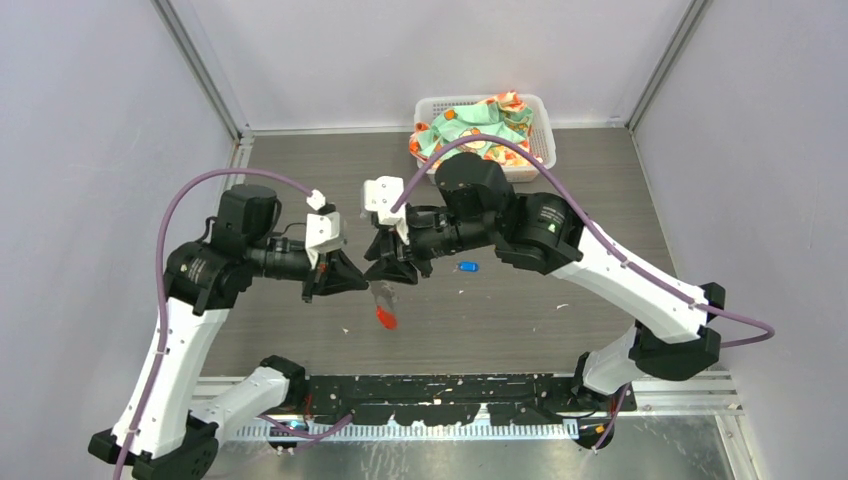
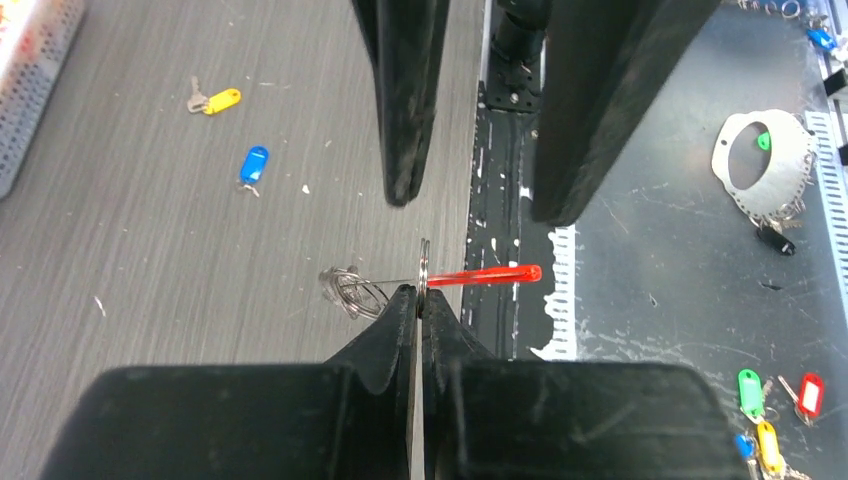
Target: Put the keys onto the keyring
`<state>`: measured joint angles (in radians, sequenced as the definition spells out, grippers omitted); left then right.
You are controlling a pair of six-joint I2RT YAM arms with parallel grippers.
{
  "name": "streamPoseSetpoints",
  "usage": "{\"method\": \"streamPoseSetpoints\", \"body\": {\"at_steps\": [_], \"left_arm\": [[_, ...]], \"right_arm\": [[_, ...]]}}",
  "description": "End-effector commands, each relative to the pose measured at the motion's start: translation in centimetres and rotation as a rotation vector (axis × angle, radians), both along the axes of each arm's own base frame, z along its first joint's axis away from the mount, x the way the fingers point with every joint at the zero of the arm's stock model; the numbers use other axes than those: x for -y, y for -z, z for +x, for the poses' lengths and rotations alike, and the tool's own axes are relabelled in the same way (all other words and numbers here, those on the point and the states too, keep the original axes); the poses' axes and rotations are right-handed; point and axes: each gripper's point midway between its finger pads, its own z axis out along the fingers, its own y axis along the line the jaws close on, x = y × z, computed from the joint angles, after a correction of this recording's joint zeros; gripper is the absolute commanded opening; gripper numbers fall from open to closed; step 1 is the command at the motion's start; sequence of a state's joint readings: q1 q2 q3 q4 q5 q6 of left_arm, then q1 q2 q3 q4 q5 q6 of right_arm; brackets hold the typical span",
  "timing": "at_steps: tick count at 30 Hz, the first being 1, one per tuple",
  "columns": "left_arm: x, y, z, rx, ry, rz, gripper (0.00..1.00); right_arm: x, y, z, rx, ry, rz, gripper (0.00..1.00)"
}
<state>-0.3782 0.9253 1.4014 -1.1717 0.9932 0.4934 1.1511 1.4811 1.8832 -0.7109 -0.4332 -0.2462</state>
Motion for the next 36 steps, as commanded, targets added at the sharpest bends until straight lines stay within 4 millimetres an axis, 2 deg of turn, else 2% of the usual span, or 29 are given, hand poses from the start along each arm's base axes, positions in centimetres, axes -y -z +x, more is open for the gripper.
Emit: {"method": "streamPoseSetpoints", "body": {"at_steps": [1,9,21,30,36], "left_arm": [[-0.3,-0.5,-1.3,0.053,0.038,0.025,0.00],[-0.1,-0.3,-1.3,0.053,0.047,0.039,0.00],[0.0,-0.8,-0.7,0.077,0.024,0.037,0.00],[0.2,-1.0,-1.1,0.081,0.034,0.024,0.00],[0.0,-1.2,-1.3,0.088,0.031,0.020,0.00]], "right_arm": [[0.9,2.4,-0.3,-0.024,-0.045,-0.111,0.37],[0.3,1.9,-1.0,-0.042,-0.100,-0.096,0.30],[-0.8,3.0,-1.3,-0.091,-0.130,-0.105,0.25],[-1.9,3.3,0.0,-0.084,-0.071,-0.077,0.19],[-1.6,4.2,0.5,-0.083,-0.047,-0.101,0.19]]}}
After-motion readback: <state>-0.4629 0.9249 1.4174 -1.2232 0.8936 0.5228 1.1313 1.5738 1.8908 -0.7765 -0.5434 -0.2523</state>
